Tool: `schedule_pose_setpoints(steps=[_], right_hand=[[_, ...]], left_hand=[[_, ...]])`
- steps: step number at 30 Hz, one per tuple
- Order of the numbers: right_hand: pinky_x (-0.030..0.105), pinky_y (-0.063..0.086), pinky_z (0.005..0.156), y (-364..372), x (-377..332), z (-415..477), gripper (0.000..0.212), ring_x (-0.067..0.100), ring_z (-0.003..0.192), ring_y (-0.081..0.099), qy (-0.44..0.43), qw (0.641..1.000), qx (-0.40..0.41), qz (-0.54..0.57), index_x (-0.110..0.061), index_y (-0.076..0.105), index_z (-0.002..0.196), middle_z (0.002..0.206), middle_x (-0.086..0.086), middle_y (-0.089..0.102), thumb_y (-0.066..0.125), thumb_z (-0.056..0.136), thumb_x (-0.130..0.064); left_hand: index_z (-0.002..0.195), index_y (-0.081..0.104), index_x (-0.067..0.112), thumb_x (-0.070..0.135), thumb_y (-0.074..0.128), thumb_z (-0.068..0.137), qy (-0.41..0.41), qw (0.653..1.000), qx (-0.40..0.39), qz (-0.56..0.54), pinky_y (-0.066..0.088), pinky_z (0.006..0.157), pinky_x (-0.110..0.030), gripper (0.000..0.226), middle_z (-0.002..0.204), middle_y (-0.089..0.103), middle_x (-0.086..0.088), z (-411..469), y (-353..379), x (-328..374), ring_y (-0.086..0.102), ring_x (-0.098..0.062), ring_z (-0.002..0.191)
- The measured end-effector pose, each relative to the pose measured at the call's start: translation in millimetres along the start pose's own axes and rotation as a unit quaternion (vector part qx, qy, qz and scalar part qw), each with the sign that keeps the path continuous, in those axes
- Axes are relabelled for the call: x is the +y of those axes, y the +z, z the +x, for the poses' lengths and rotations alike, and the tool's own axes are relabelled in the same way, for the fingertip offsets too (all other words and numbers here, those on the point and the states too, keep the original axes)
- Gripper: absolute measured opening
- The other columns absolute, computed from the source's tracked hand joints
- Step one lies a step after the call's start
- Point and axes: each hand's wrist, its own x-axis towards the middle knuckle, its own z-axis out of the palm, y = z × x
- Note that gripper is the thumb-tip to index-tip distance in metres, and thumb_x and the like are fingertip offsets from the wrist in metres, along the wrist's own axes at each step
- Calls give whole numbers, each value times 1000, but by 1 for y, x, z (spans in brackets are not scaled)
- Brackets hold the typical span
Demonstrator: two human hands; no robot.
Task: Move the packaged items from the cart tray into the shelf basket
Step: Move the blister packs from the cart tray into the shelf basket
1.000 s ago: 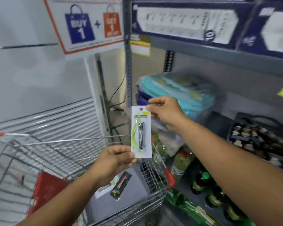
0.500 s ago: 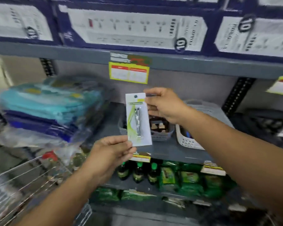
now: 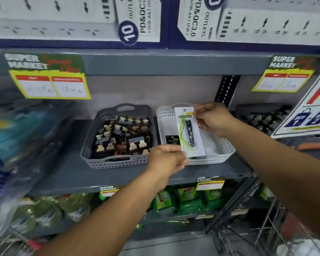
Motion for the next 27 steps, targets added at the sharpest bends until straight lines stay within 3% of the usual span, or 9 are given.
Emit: schedule_pose_setpoints(steps=[3,6,9,12,15,19,23,27], right_hand=[[20,45,48,-16,9,12,16,13,55,53,12,999,40,-1,-13,63,77,69,8,57,61,87,0],[25,32,54,-24,21,25,12,17,52,41,30,997,62,-17,-8,61,81,65,11,48,59,88,2],[26,35,56,-30,31,40,11,18,54,42,53,995,88,-15,-9,63,95,66,11,49,60,89,0],[27,37,58,-36,36,56,20,19,57,45,61,993,97,-5,-6,62,109,71,13,51,59,90,-1],[31,42,65,-42,40,69,24,26,74,51,62,994,90,-3,-3,61,115,86,19,55,57,92,-2],[32,46,68,-48,46,83,13,26,77,54,62,995,82,6,-10,64,97,92,19,56,56,91,-2],[29,41,65,-56,63,96,24,24,73,49,77,995,69,1,1,61,115,91,18,54,55,92,-2],[31,47,66,-63,78,105,12,19,63,53,99,994,50,-18,-10,64,93,75,9,57,54,94,-4]], left_hand=[[84,65,12,4,66,82,-15,999,-1,44,56,55,-23,8,71,68,-6,23,17,1,62,-12,51],[74,63,15,4,61,81,-14,989,-21,147,45,51,-25,13,70,62,-7,44,32,-2,54,-20,55],[72,60,14,4,57,81,-3,974,-29,225,38,53,-22,13,71,57,-10,66,43,-5,49,-22,60],[87,65,7,5,58,80,6,965,-21,263,44,62,-25,10,84,64,-12,88,53,-5,57,-25,72],[91,67,1,1,58,77,4,956,-21,293,46,67,-27,18,95,70,-16,108,62,-5,61,-26,79],[95,64,-1,0,58,72,-8,947,-18,322,46,56,-25,24,79,61,-10,127,72,-2,58,-25,69],[96,63,-2,0,60,72,-28,942,-39,333,48,58,-27,25,83,60,-13,141,80,-3,57,-28,69],[85,57,3,-4,59,73,-61,930,-43,361,32,41,-12,14,64,46,-7,150,85,-7,40,-18,49]])
